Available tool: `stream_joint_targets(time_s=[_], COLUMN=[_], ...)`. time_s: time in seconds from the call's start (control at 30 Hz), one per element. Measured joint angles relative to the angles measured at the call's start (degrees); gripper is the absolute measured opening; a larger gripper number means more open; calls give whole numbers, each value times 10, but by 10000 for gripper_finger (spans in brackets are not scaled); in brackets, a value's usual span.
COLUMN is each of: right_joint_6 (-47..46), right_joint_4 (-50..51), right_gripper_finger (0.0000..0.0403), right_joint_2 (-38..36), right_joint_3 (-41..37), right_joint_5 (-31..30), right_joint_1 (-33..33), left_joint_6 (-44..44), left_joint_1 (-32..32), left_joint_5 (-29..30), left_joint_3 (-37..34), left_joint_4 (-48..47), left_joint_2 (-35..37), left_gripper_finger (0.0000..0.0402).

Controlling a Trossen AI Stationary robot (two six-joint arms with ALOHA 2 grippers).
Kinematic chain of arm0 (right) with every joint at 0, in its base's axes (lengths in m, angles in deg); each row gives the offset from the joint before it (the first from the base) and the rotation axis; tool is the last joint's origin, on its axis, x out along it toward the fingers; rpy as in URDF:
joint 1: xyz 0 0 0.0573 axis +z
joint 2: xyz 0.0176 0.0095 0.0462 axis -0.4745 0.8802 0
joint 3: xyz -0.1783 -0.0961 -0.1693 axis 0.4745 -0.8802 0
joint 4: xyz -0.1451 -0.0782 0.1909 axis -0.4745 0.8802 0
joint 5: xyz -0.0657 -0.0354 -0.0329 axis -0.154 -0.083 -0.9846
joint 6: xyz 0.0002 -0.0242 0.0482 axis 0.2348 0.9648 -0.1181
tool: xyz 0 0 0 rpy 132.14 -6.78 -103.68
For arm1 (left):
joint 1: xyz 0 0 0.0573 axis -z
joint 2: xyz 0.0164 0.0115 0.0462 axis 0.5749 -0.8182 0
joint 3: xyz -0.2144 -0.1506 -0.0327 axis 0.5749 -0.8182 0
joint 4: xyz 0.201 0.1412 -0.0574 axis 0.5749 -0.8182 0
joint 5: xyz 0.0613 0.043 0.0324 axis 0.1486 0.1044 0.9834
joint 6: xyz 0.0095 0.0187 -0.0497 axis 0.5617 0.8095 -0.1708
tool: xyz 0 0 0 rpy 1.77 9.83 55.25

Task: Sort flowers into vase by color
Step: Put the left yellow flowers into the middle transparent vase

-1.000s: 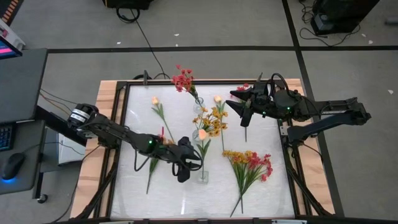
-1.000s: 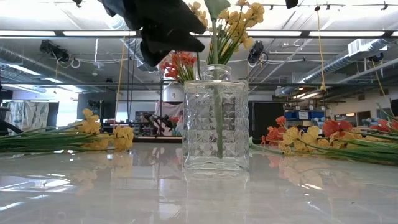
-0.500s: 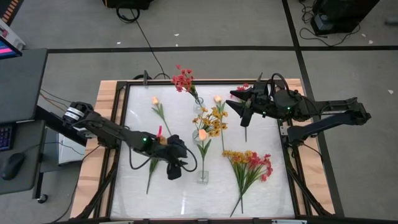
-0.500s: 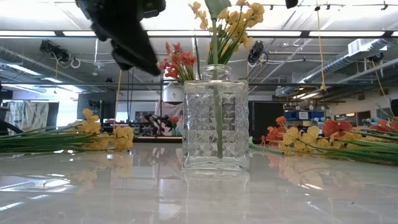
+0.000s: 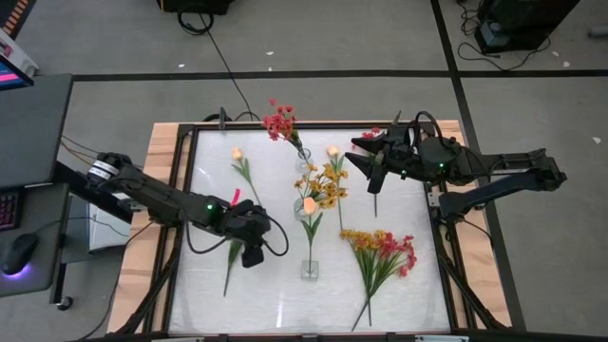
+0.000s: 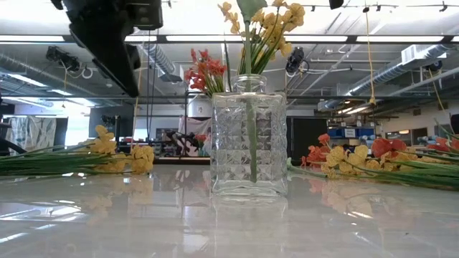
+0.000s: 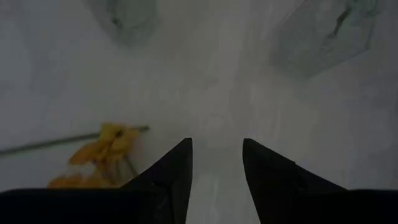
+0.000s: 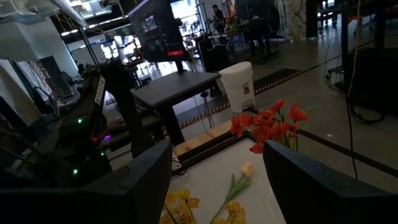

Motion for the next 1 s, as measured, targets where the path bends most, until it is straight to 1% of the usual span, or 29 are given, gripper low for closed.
stream_joint_targets(time_s=[0.17,0.27,0.47,0.6,0.8,0.93,1.0], right_joint_6=[0,0,0,0,0,0,0], right_joint_4=[-1,-1,-1,-1,-1,-1,-1], right_gripper_finger=[261,261,261,261,261,261,261], right_joint_2=[0,0,0,0,0,0,0], right_joint_3=[0,0,0,0,0,0,0], right_joint_5=[0,0,0,0,0,0,0], right_joint_1=[0,0,0,0,0,0,0], left_joint_6=[-33,-64,-164,-263,-451,-573,-614], left_joint_1=[0,0,0,0,0,0,1], left_joint_5=[4,19,49,56,58,58,58], left_joint_3=[0,0,0,0,0,0,0], left_joint_4=[-57,-97,-172,-222,-280,-288,-288], left_joint_2=[35,58,107,135,162,171,172], left_gripper_finger=[147,146,146,146,146,146,146])
